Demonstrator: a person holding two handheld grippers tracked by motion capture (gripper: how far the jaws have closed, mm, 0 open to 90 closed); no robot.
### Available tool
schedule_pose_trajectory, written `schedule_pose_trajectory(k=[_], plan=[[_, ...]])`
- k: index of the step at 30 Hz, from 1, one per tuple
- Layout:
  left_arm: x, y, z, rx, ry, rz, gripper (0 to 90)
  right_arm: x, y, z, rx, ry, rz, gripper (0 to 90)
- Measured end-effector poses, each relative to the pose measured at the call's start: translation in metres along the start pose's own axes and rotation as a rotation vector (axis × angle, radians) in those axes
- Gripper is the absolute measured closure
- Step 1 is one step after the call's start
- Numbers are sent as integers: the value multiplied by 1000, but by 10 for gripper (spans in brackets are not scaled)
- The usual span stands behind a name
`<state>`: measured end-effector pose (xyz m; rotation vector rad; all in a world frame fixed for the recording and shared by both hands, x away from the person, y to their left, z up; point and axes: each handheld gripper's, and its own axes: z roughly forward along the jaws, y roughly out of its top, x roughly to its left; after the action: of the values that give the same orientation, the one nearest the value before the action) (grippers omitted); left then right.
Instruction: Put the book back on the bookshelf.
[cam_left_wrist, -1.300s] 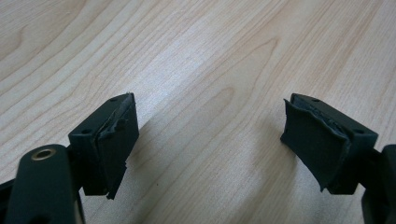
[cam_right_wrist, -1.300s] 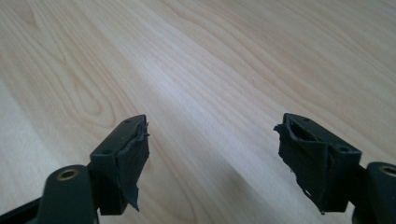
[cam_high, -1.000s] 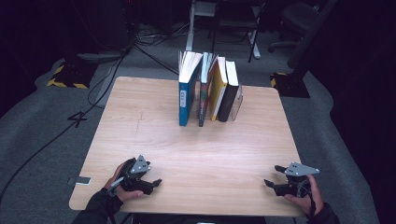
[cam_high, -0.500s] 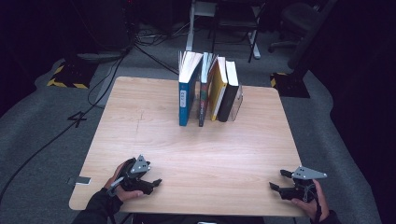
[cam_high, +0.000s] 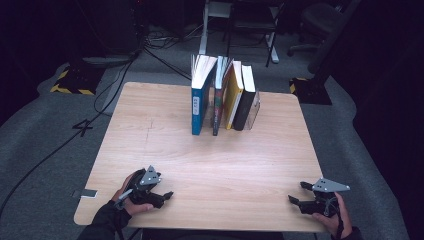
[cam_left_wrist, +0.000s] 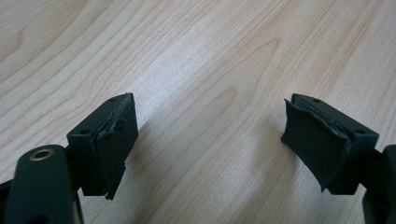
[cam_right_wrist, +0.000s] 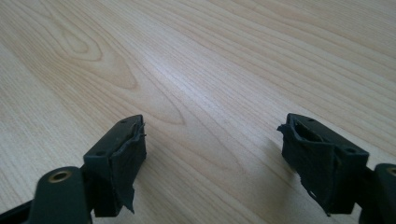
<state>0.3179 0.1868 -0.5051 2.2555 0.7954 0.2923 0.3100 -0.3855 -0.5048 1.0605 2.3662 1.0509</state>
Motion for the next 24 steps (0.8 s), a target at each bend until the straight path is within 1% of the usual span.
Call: schedule_pose_trajectory(k=[9, 12, 24], plan=[[1, 0, 0, -1, -2, 3, 178, 0, 0, 0, 1, -3, 3, 212], [2, 1, 1, 0, -3, 10, 177, 0, 0, 0, 1, -3, 3, 211], [2, 1, 1, 0, -3, 3, 177, 0, 0, 1, 1, -3, 4, 206]])
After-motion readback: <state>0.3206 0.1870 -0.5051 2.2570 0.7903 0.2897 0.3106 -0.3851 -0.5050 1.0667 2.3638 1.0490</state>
